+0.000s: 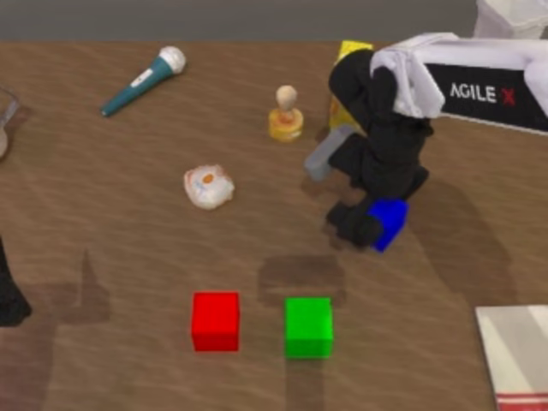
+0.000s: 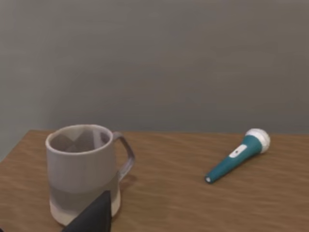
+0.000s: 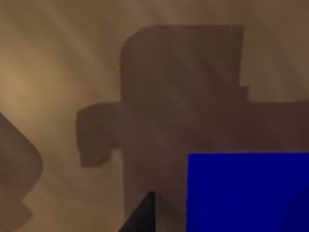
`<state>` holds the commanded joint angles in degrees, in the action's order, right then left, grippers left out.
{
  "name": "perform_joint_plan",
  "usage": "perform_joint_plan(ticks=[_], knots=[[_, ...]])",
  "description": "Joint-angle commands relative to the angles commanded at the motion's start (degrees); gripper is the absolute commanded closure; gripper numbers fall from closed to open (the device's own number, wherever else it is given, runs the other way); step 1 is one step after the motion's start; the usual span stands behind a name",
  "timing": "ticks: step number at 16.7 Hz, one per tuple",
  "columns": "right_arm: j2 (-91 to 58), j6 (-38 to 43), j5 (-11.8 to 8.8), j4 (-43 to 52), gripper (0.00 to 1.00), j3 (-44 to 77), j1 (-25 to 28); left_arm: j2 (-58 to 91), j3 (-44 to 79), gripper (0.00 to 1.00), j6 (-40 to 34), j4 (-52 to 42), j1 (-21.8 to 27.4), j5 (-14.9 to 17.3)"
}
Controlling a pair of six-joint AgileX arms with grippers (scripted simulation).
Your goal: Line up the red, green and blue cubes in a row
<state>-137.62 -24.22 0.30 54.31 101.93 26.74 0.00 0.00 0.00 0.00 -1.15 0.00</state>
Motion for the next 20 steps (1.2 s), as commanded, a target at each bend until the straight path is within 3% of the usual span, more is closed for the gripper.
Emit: perform_joint_plan(ticks=[4,5,14,20], knots=[[0.0,0.0,0.0,0.0,0.98,0.0,0.0,0.0,0.0,0.0,0.0,0.0,0.0,0.0],[0.0,0.0,0.0,0.0,1.0,0.0,0.0,0.0,0.0,0.0,0.0,0.0,0.0,0.0],[1.5,0.4,-0.5,0.8,1.0,0.4,0.2,0.0,0.0,0.0,0.0,0.0,0.0,0.0],[4.4,0.2,-0.6,11.4,1.0,7.4,0.6,0.0,0.0,0.0,0.0,0.0,0.0,0.0]])
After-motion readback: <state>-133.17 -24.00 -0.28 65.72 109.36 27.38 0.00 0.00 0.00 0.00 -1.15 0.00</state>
